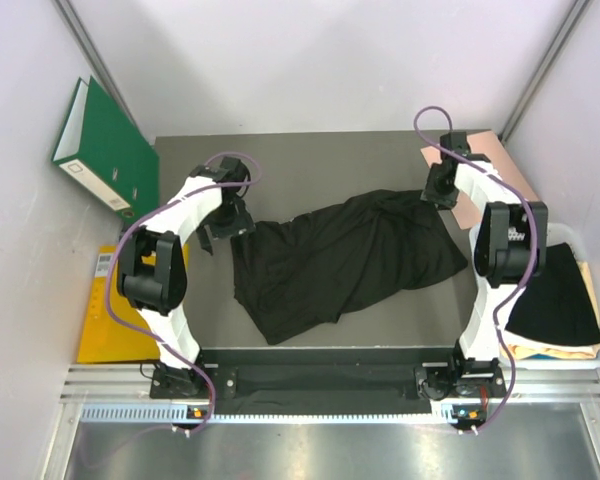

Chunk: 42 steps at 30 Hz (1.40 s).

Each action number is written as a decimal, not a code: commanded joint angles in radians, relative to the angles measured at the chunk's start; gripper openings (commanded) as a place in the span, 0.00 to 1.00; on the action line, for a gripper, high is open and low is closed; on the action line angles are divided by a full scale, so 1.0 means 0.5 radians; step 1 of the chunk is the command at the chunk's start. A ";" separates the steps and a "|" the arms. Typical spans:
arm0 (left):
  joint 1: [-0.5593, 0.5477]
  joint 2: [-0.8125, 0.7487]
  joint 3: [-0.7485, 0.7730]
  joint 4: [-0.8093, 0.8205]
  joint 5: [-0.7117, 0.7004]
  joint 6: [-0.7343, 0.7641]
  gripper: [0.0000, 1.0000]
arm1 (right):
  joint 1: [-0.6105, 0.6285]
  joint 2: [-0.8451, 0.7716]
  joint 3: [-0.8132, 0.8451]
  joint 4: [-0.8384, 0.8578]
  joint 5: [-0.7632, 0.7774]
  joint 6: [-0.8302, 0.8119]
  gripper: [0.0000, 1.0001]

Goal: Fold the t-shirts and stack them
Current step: Fold the flattened tshirt in 1/3 of the way

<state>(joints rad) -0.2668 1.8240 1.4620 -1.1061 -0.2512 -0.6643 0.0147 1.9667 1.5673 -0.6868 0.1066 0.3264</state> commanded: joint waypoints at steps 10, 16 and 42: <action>0.015 0.288 0.083 0.411 0.306 -0.021 0.92 | -0.085 0.426 0.166 0.254 -0.379 0.136 0.39; 0.055 0.490 0.104 0.369 0.285 -0.070 0.12 | -0.085 0.466 0.179 0.263 -0.428 0.142 0.12; 0.301 1.292 1.838 0.227 0.303 0.193 0.99 | -0.075 0.348 0.348 0.456 -0.453 -0.018 0.33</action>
<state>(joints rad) -0.1215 2.5084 2.3146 -1.0683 -0.1520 -0.6003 -0.0284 2.2108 1.7309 -0.5598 -0.1238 0.3504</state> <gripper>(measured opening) 0.537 0.151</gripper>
